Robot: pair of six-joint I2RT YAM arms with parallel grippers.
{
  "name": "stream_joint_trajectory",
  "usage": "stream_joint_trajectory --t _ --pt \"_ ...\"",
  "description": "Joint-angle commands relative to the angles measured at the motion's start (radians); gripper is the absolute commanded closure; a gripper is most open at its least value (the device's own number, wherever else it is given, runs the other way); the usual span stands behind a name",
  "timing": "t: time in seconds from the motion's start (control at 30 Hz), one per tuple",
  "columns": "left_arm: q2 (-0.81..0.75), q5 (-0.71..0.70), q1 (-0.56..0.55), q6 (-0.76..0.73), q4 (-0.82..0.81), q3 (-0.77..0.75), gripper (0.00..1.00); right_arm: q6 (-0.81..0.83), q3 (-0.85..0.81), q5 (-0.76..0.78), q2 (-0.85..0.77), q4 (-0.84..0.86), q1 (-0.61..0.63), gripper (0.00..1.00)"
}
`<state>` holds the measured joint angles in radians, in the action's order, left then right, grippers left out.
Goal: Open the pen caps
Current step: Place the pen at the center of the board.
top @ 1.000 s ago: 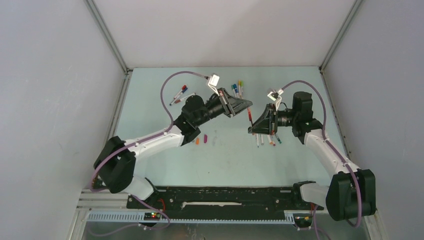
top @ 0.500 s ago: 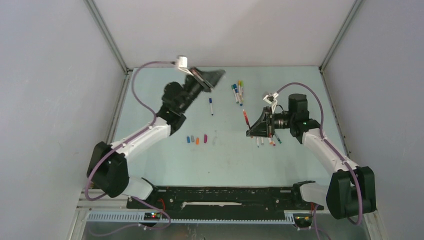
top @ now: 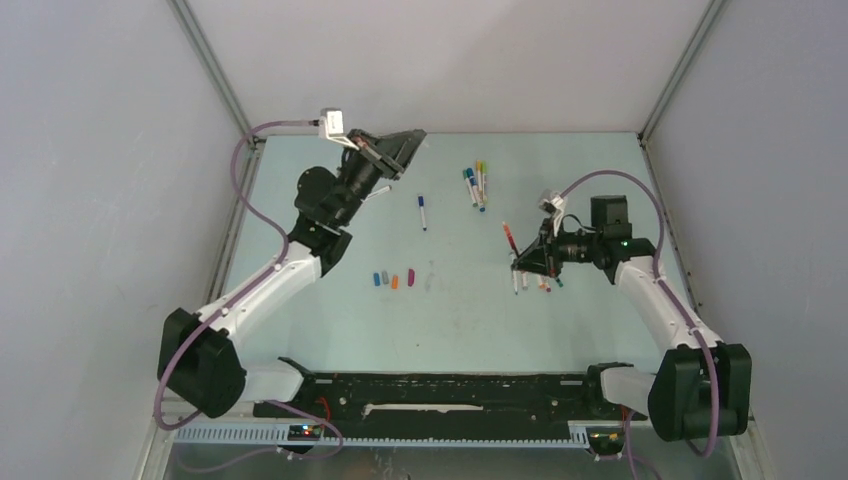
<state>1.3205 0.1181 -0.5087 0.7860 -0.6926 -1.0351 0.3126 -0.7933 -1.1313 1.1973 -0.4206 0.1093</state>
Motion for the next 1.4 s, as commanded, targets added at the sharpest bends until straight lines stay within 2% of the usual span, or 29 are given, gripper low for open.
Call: stream_joint_trajectory --t 0.0,0.13,0.2,0.33,0.5,0.9,1.37 --pt "-0.098 0.083 0.009 -0.095 0.13 0.109 1.0 0.197 -0.065 0.208 -0.019 -0.127 -0.124 1.0" --pt "-0.15 0.101 0.007 -0.13 0.245 0.195 0.97 0.207 -0.092 0.286 0.027 -0.159 -0.222 1.0" --pt "-0.164 0.099 0.006 -0.134 0.317 0.231 1.0 0.198 -0.1 0.323 0.052 -0.163 -0.249 1.0" --pt "-0.16 0.081 -0.012 -0.146 0.426 0.268 1.0 0.174 -0.112 0.405 0.109 -0.158 -0.266 1.0" --pt "-0.135 0.044 -0.058 -0.151 0.481 0.299 1.0 0.141 -0.137 0.491 0.189 -0.167 -0.269 1.0" --pt "0.035 0.014 -0.158 -0.165 0.538 0.261 1.0 0.125 -0.195 0.643 0.37 -0.226 -0.285 1.0" --pt "0.131 0.028 -0.192 -0.159 0.526 0.231 1.0 0.097 -0.243 0.711 0.506 -0.277 -0.284 0.87"
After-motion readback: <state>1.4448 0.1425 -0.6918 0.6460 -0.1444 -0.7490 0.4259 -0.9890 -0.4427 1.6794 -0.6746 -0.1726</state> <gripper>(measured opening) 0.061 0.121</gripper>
